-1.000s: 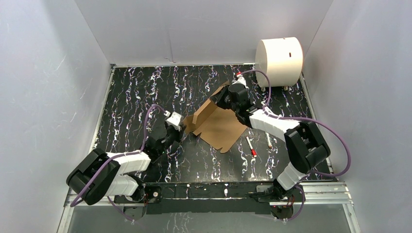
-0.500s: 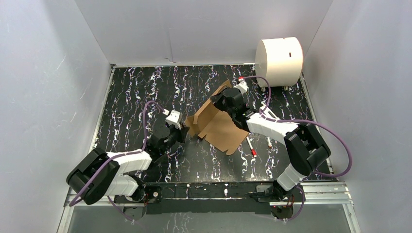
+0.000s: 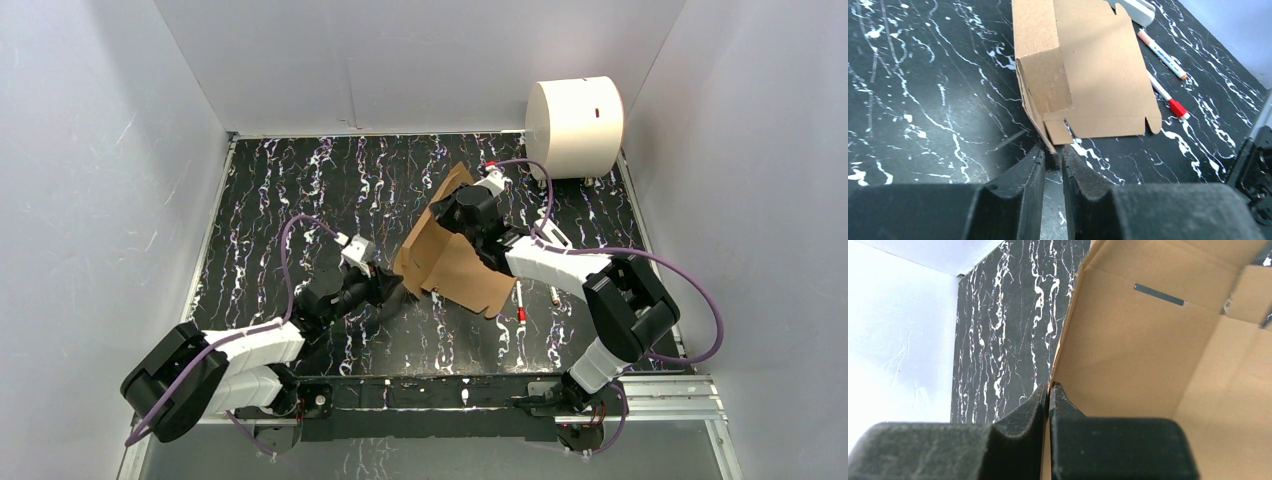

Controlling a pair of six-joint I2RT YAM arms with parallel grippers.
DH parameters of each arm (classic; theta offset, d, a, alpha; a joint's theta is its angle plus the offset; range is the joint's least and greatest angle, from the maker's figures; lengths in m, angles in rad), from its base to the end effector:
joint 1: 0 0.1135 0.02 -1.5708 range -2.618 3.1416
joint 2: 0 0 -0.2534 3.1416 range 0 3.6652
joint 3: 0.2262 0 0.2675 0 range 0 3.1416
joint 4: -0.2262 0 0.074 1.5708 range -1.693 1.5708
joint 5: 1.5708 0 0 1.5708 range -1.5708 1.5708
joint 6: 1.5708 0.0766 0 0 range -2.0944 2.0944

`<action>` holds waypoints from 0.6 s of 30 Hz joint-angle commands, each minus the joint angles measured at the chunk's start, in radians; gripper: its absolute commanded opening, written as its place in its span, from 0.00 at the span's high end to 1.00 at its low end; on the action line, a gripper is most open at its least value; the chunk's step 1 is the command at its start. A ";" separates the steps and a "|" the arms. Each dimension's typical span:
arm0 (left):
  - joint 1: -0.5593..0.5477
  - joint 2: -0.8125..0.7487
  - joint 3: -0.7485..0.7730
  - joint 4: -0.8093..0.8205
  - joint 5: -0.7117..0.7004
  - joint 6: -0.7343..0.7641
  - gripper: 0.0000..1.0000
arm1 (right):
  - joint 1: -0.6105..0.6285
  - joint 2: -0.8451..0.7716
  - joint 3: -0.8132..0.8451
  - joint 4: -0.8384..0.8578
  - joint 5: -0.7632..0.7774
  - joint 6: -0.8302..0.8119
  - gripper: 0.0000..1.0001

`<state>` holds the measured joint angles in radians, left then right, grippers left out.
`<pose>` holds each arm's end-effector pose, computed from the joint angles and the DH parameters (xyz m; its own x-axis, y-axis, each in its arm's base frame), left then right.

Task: Fold the paper box

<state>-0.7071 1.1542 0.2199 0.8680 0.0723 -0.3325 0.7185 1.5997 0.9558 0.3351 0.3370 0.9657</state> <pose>0.2022 -0.1801 0.1613 -0.2770 -0.1915 -0.9416 0.6478 0.6865 -0.3302 0.3262 0.2516 0.2138 -0.4460 0.6411 -0.6246 -0.0303 0.6866 0.7264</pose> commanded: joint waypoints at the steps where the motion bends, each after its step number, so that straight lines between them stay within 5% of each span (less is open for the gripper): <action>1: -0.021 0.031 0.031 0.036 0.061 -0.018 0.82 | 0.006 -0.016 -0.012 0.082 0.000 -0.050 0.93; 12: -0.046 0.055 0.075 -0.031 -0.013 0.015 0.76 | 0.004 -0.103 -0.135 0.148 -0.014 -0.191 0.83; 18: -0.045 -0.051 0.059 -0.120 -0.147 -0.052 0.52 | -0.011 -0.169 -0.144 0.107 0.005 -0.264 0.86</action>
<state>-0.7540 1.1816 0.2588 0.7906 0.0269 -0.3458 0.7155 1.4925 0.8131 0.4229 0.3275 0.7776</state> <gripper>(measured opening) 0.427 0.163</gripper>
